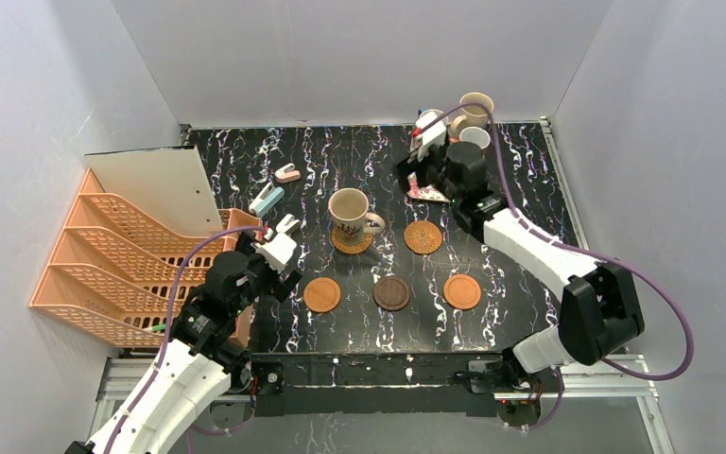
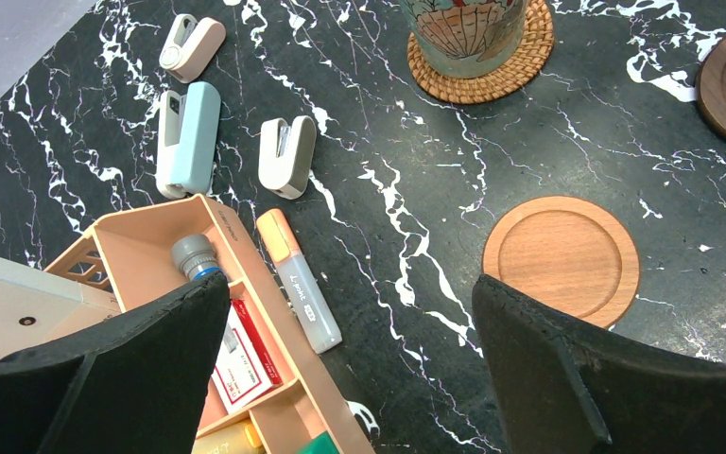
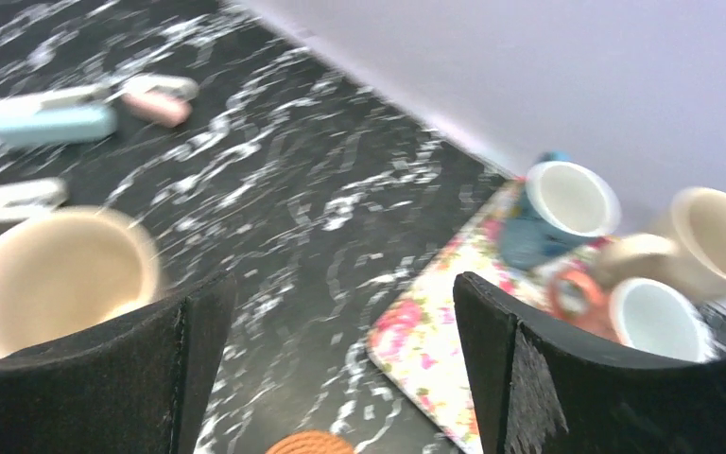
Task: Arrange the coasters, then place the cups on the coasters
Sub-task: Place the cup on the coaster, then pick up the cup from the tray.
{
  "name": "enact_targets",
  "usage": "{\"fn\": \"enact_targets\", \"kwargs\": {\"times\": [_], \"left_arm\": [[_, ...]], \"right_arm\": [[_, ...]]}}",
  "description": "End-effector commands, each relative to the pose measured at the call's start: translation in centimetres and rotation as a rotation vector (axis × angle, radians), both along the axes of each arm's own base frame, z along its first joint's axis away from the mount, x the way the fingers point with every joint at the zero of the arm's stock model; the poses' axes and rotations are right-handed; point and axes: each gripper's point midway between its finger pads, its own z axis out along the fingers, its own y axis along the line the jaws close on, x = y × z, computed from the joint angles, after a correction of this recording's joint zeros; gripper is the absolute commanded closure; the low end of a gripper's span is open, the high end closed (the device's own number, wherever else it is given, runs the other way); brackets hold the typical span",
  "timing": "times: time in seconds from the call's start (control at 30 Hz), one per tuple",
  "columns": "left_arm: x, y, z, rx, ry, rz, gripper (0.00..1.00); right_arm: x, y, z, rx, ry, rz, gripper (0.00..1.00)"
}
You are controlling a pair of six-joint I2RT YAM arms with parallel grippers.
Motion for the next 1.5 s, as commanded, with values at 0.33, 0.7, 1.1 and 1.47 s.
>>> {"fn": "enact_targets", "kwargs": {"times": [0.33,0.7,1.1,1.47], "left_arm": [[-0.3,0.1,-0.6,0.011,0.015,-0.008,0.02],[-0.2,0.2,-0.5,0.013,0.011,-0.005,0.02],[-0.2,0.2,-0.6,0.016,0.014,-0.002,0.02],[-0.2,0.2,-0.6,0.015,0.014,-0.002,0.02]], "right_arm": [[16.0,-12.0,3.4,0.118,0.0,-0.746,0.02],[23.7,-14.0,-1.6,0.023,0.118,-0.958,0.03],[26.8,-22.9,-4.4,-0.009,0.118,-1.114,0.04],[26.7,-22.9,-3.8,0.104,0.193,-1.062,0.04]]}}
